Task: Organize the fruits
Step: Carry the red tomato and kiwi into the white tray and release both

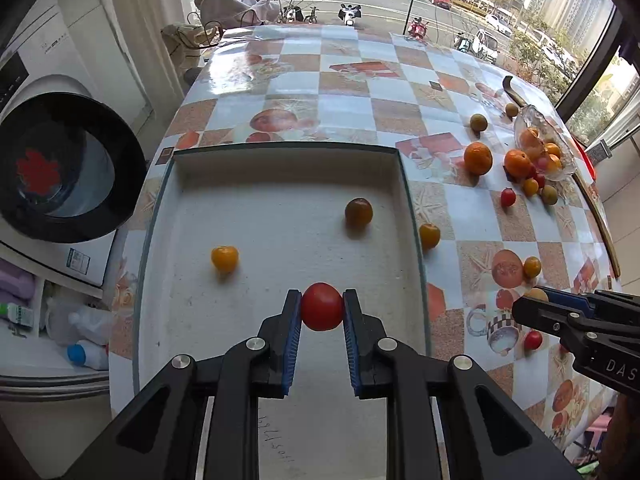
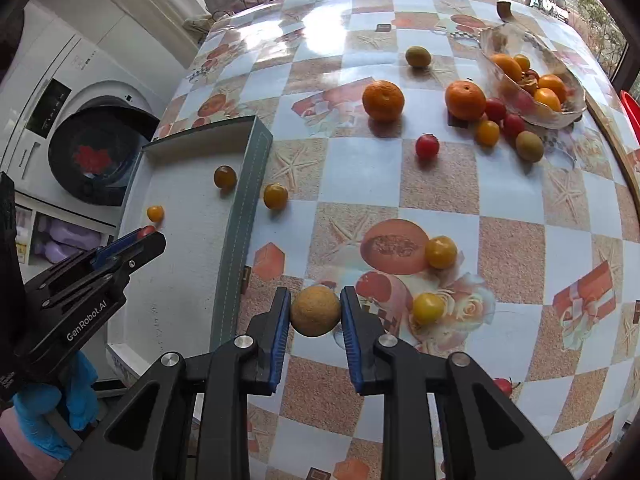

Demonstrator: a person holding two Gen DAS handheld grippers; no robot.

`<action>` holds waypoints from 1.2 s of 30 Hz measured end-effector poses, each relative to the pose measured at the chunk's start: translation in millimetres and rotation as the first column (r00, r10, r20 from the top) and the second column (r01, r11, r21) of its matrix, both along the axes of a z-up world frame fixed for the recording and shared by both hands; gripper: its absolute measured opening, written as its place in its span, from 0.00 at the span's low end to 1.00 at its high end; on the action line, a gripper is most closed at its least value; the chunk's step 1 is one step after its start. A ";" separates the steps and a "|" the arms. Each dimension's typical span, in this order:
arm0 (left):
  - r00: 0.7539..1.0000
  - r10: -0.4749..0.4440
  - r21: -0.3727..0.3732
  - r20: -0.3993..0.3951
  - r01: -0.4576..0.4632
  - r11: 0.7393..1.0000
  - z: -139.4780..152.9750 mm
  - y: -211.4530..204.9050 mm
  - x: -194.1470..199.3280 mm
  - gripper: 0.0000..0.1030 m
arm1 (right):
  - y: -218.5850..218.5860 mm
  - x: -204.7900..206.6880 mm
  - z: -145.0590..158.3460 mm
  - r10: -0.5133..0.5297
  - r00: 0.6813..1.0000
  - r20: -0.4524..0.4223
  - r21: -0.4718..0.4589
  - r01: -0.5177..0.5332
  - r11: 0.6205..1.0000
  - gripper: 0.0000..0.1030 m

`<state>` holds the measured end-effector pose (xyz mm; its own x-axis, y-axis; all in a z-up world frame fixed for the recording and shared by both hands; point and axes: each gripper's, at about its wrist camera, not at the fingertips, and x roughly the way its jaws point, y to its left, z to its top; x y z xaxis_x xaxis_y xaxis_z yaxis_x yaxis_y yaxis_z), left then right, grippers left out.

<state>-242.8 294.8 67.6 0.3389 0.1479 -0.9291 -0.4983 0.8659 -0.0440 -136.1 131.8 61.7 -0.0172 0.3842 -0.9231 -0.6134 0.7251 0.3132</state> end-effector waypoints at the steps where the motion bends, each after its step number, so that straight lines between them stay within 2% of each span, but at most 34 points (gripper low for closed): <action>1: 1.000 0.018 0.003 -0.004 -0.018 1.000 -2.2 5.9 -5.2 0.21 | 9.5 -1.3 -0.8 0.017 1.000 -0.003 0.003 -0.017 1.000 0.27; 11: 0.988 0.141 0.014 -0.061 -0.141 0.990 -35.5 50.1 -34.6 0.21 | 96.2 -10.1 -16.6 0.133 0.991 -0.027 0.013 -0.133 0.991 0.27; 20: 0.987 0.139 0.020 -0.076 -0.138 0.990 -50.6 59.2 -30.5 0.21 | 155.5 -3.7 -31.9 0.170 0.985 -0.029 0.000 -0.170 0.985 0.27; 29: 0.990 0.117 0.042 -0.079 -0.114 0.993 -51.2 58.1 -28.3 0.24 | 179.5 -4.3 -45.8 0.205 0.979 -0.003 -0.054 -0.205 0.977 0.27; 30: 0.989 0.118 0.056 -0.087 -0.114 0.992 -51.1 58.0 -27.7 0.30 | 180.5 -5.0 -47.3 0.208 0.978 0.002 -0.064 -0.207 0.976 0.27; 31: 0.989 0.119 0.067 -0.094 -0.113 0.991 -51.2 57.4 -27.7 0.47 | 181.8 -6.3 -47.1 0.212 0.977 0.017 -0.066 -0.210 0.975 0.27; 33: 0.989 0.126 0.096 -0.083 -0.118 0.988 -49.0 56.8 -29.5 0.67 | 184.6 -9.8 -46.3 0.230 0.972 0.039 -0.078 -0.227 0.971 0.27; 36: 0.990 0.113 0.096 -0.082 -0.105 0.990 -48.9 56.3 -30.6 0.67 | 187.4 -10.3 -46.3 0.241 0.970 0.041 -0.077 -0.237 0.968 0.30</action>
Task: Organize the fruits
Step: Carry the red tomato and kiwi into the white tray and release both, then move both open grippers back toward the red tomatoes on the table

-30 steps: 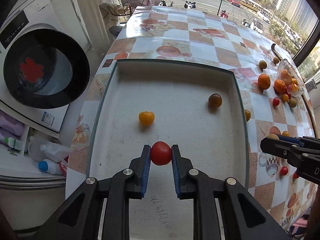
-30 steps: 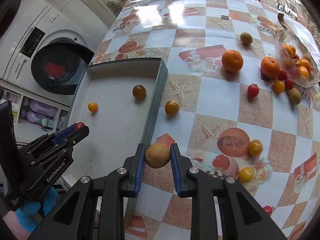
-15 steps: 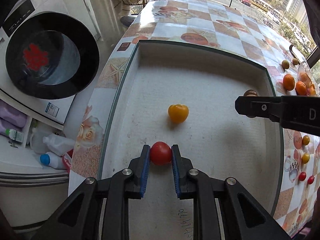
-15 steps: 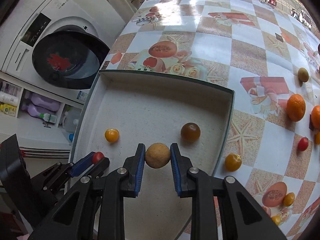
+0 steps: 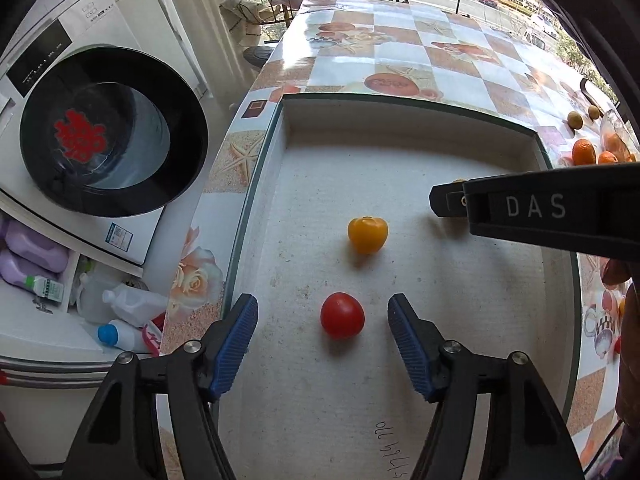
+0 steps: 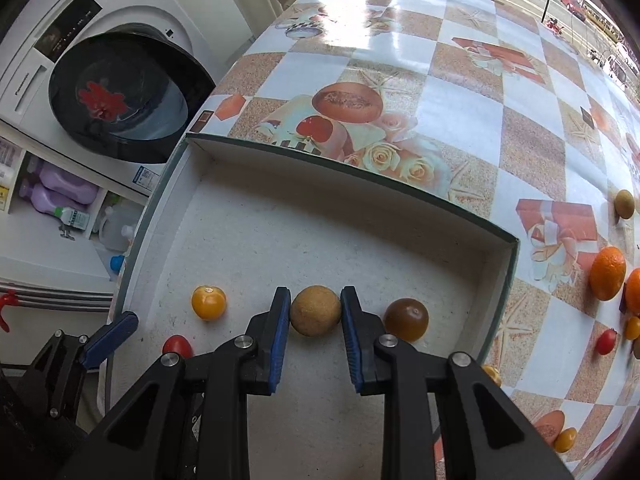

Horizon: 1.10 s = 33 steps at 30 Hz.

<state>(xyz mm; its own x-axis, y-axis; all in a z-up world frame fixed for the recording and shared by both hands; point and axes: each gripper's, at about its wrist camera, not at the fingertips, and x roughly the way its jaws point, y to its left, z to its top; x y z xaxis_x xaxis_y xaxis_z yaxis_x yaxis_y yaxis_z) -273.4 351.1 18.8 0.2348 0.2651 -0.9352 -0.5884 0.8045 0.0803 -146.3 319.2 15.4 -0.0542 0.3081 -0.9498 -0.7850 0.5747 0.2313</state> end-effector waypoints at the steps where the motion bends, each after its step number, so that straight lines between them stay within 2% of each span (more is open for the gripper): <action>1: 1.000 -0.002 -0.009 -0.003 0.002 1.000 -1.1 0.3 -0.3 0.67 | 1.2 0.4 0.3 0.003 1.000 -0.010 0.008 -0.003 1.000 0.37; 2: 1.000 -0.004 -0.018 -0.006 0.004 1.000 -2.0 0.2 -0.4 0.67 | 2.0 0.4 1.1 0.003 1.000 -0.006 0.005 -0.003 1.000 0.44; 3: 1.000 -0.004 -0.024 -0.007 0.004 1.000 -2.1 0.1 -0.5 0.67 | 1.8 0.6 2.7 -0.001 1.000 0.005 0.003 0.001 1.000 0.61; 4: 1.000 -0.003 -0.026 -0.007 0.003 1.000 -1.9 0.0 -0.9 0.67 | 0.8 1.0 5.6 -0.006 1.000 0.012 0.015 0.006 1.000 0.70; 7: 1.000 -0.005 -0.033 -0.003 0.005 0.999 0.8 -1.5 -2.2 0.67 | -3.0 4.4 16.0 -0.031 1.000 -0.001 0.055 0.031 0.998 0.78; 13: 0.999 -0.037 -0.027 -0.017 0.037 0.999 6.4 -8.8 0.5 0.67 | -23.7 12.9 39.9 -0.106 0.994 -0.007 0.115 0.106 0.988 0.82; 21: 0.992 -0.128 -0.016 -0.005 0.128 0.992 20.3 -36.8 22.3 0.67 | -87.8 25.4 52.6 -0.242 0.970 0.021 0.098 0.239 0.966 0.82; 26: 0.978 -0.209 -0.012 0.017 0.210 0.978 32.0 -61.2 46.9 0.67 | -146.8 36.5 53.2 -0.345 0.938 0.031 0.065 0.342 0.937 0.82; 33: 0.952 -0.303 -0.024 0.048 0.305 0.952 44.0 -91.6 86.5 0.67 | -231.7 48.5 46.7 -0.483 0.874 0.048 0.010 0.483 0.876 0.82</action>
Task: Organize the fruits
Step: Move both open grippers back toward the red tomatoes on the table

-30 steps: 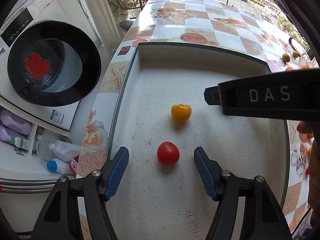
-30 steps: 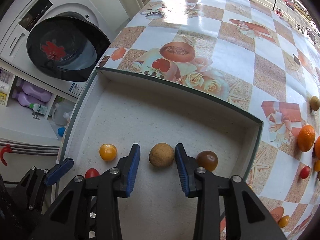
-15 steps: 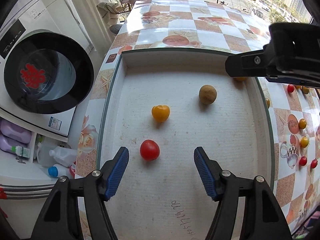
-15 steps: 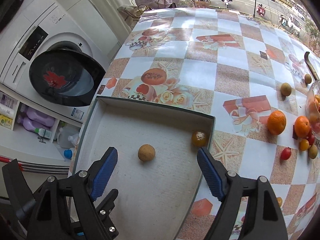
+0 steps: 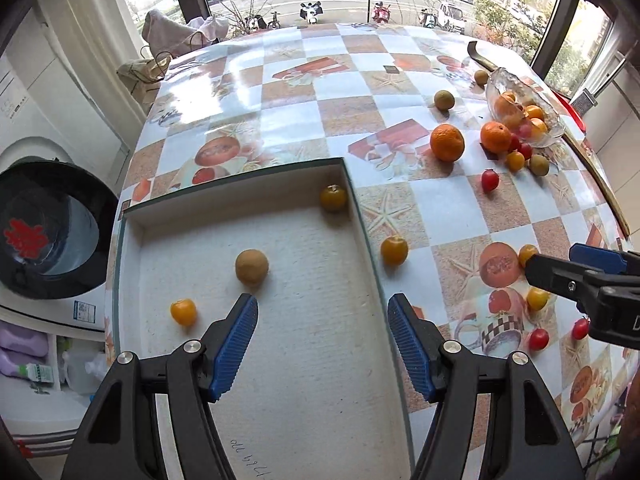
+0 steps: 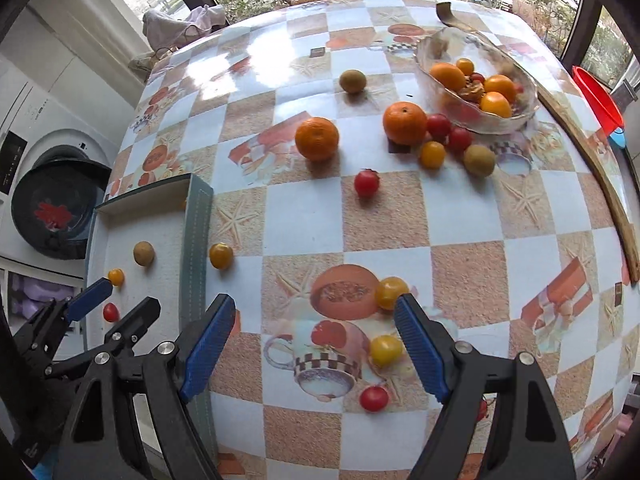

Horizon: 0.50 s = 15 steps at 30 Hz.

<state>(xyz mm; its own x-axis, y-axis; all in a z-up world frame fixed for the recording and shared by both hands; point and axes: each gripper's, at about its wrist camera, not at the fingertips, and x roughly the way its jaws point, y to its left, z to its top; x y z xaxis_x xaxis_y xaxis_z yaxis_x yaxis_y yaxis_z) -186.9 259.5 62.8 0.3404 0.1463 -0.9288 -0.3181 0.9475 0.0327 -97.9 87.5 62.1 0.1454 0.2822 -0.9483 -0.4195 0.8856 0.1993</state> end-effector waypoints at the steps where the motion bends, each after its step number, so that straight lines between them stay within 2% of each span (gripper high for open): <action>1: 1.000 -0.010 -0.005 0.000 0.010 1.000 0.8 -4.4 6.0 0.67 | -9.2 0.5 -0.9 -0.016 1.000 0.001 -0.010 0.016 1.000 0.82; 7: 0.998 -0.058 -0.088 -0.022 0.056 0.995 -2.2 -32.9 34.1 0.67 | -62.9 -0.3 -10.9 -0.095 0.995 -0.017 -0.063 0.094 0.994 0.82; 15: 0.996 -0.078 -0.131 -0.048 0.071 0.989 -15.1 -59.5 65.1 0.67 | -112.2 -12.4 -36.6 -0.160 0.984 -0.077 -0.125 0.150 0.981 0.82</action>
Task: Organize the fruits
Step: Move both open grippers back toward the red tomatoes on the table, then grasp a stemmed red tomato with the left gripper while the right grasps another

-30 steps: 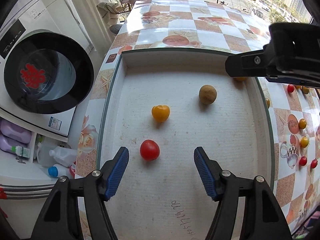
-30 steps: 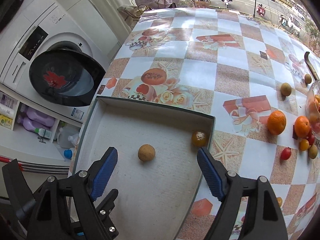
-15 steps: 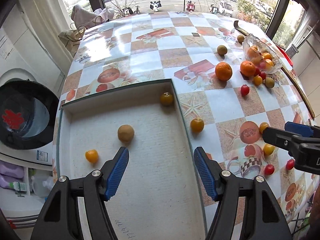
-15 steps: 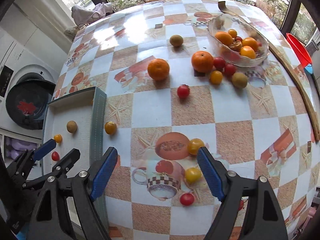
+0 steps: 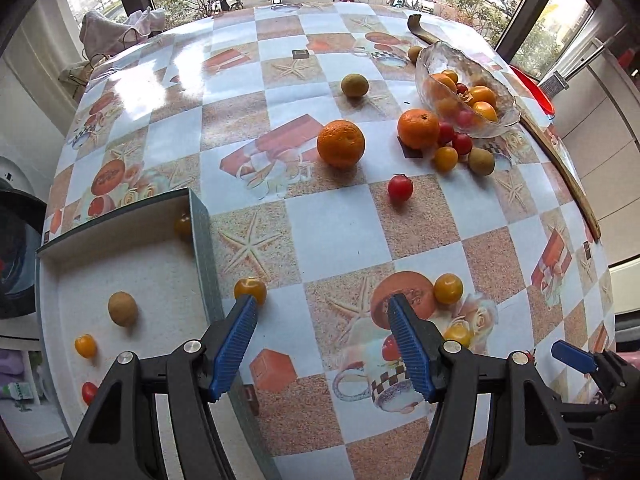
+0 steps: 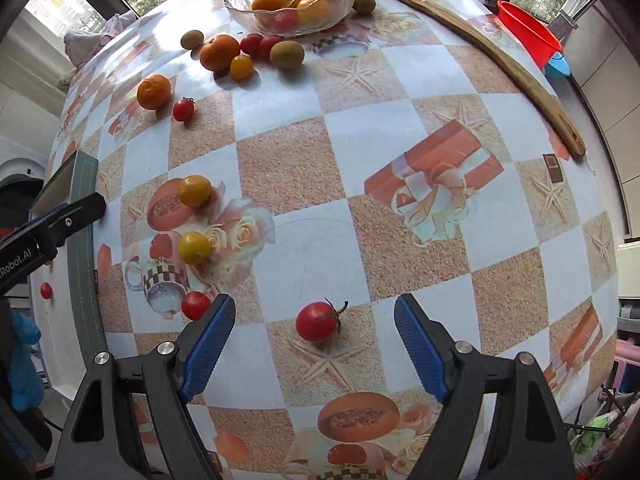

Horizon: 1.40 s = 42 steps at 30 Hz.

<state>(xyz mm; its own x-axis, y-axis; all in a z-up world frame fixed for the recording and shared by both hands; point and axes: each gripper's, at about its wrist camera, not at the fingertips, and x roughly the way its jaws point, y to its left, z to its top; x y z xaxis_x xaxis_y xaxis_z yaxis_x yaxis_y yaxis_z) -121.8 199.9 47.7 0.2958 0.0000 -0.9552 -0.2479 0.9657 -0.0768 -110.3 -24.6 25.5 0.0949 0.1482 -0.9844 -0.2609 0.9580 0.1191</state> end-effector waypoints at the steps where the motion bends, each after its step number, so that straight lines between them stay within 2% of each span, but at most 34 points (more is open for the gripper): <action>1: 1.000 0.001 -0.005 -0.002 -0.001 1.000 -1.8 -1.7 4.8 0.67 | -2.6 -1.5 -1.5 0.002 1.000 -0.001 -0.004 -0.002 1.000 0.82; 6: 1.000 0.004 -0.023 -0.010 -0.004 1.000 -13.6 -9.6 29.9 0.67 | -6.2 -5.3 -5.6 0.031 1.000 0.005 -0.016 -0.030 0.999 0.82; 18: 0.999 -0.044 0.023 0.005 0.044 0.999 -32.8 -36.8 77.9 0.67 | 10.6 -14.6 -10.6 0.139 0.989 0.044 -0.051 -0.137 0.989 0.82; 20: 0.999 -0.048 0.038 0.013 0.047 0.998 -34.1 -41.7 82.9 0.66 | 11.7 -16.6 -10.6 0.147 0.988 0.050 -0.059 -0.144 0.988 0.76; 22: 0.998 -0.053 0.066 0.020 0.052 0.996 -35.0 -45.8 85.7 0.62 | 12.2 -16.7 -12.2 0.152 0.987 0.045 -0.067 -0.149 0.987 0.65; 26: 0.998 -0.056 0.068 0.036 0.053 0.996 -34.9 -49.7 89.1 0.56 | 24.5 -21.4 -13.2 0.167 0.984 0.060 -0.085 -0.162 0.983 0.58; 28: 0.998 -0.054 0.074 0.041 0.051 0.996 -33.0 -50.6 86.8 0.44 | 26.4 -21.9 -13.1 0.185 0.981 0.063 -0.096 -0.178 0.979 0.56; 32: 0.998 -0.044 0.076 0.050 0.040 0.996 -32.5 -48.7 87.6 0.30 | 32.5 -28.0 -11.2 0.219 0.973 0.073 -0.122 -0.209 0.970 0.53; 34: 0.998 -0.043 0.062 0.056 0.039 0.997 -31.5 -45.6 85.3 0.19 | 34.5 -32.4 -10.7 0.234 0.969 0.076 -0.124 -0.223 0.967 0.45; 35: 0.997 -0.045 0.048 0.059 0.042 0.998 -31.2 -43.8 82.8 0.19 | 35.7 -34.5 -10.6 0.244 0.966 0.078 -0.123 -0.234 0.964 0.41; 37: 0.997 -0.047 0.030 0.062 0.045 0.999 -30.7 -42.0 79.7 0.19 | 38.7 -39.5 -7.5 0.264 0.961 0.079 -0.119 -0.254 0.960 0.24; 42: 0.996 -0.050 0.002 0.076 0.050 0.999 -23.6 -36.9 63.5 0.19 | 35.2 -42.3 -1.6 0.221 0.973 0.067 -0.033 -0.219 0.975 0.24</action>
<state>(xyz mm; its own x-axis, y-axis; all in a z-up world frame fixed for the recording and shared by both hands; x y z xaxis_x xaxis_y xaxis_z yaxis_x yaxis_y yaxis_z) -58.2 163.1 24.0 0.3668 -0.0165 -0.9302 -0.1927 0.9768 -0.0933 -152.6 10.6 23.9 0.1313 0.1485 -0.9802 -0.4721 0.8787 0.0699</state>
